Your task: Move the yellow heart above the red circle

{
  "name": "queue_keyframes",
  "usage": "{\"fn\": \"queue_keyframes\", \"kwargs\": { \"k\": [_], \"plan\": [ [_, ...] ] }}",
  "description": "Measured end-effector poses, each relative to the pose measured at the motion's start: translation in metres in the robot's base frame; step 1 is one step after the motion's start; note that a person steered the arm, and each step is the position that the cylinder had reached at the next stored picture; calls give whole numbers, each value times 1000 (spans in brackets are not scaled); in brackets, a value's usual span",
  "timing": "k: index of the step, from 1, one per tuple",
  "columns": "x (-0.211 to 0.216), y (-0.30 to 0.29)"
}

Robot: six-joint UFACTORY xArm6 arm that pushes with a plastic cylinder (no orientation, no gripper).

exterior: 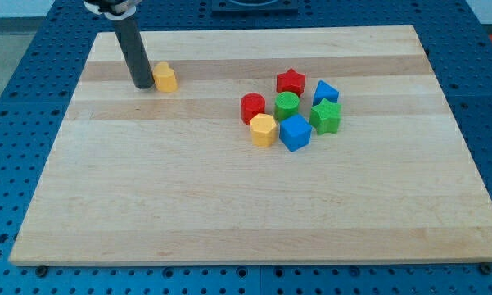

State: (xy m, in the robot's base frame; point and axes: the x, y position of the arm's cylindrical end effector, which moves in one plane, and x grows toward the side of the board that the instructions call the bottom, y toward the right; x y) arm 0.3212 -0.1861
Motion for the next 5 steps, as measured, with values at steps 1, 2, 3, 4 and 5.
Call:
{"fn": "queue_keyframes", "kwargs": {
  "k": [1, 2, 3, 4, 5],
  "plan": [
    [-11, 1],
    [-13, 10],
    [-13, 21],
    [-13, 39],
    [-13, 58]
  ]
}}
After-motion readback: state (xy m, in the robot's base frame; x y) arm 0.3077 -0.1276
